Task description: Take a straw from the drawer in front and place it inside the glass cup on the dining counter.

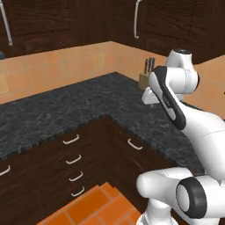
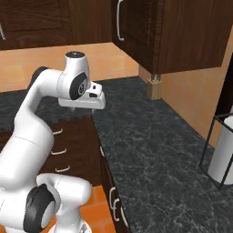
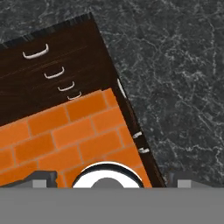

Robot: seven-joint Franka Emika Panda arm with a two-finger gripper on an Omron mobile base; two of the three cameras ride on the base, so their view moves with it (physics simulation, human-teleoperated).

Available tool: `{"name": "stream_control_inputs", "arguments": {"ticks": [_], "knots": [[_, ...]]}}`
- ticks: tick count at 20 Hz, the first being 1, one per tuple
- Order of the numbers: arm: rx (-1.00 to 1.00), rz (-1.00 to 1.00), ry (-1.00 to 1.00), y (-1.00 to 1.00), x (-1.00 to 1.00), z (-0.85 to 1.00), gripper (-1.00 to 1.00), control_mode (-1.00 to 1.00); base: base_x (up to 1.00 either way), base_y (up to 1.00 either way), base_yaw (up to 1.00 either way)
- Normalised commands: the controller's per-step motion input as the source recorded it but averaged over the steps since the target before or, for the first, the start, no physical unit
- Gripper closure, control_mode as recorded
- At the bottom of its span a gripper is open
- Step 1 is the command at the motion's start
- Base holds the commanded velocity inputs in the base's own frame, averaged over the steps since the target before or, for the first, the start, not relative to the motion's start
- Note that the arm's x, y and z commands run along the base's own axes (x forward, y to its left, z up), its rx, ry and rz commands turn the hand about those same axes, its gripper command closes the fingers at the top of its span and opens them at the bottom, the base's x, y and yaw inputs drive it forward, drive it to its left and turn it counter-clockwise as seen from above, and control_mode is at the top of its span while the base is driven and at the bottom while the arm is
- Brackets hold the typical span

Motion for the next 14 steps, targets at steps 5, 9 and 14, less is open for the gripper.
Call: {"name": "stream_control_inputs", "arguments": {"ticks": [5, 9, 14], "knots": [[-0.04, 0.22, -0.01, 0.26, -0.26, -0.01, -1.0, -1.0, 0.0, 0.0, 0.0], [-0.32, 0.07, 0.0, 0.95, -0.03, -0.35, -1.0, -1.0, 0.0, 0.0, 0.0], [-0.44, 0.01, 0.0, 0.81, 0.06, -0.64, -1.0, -1.0, 0.0, 0.0, 0.0]]}}
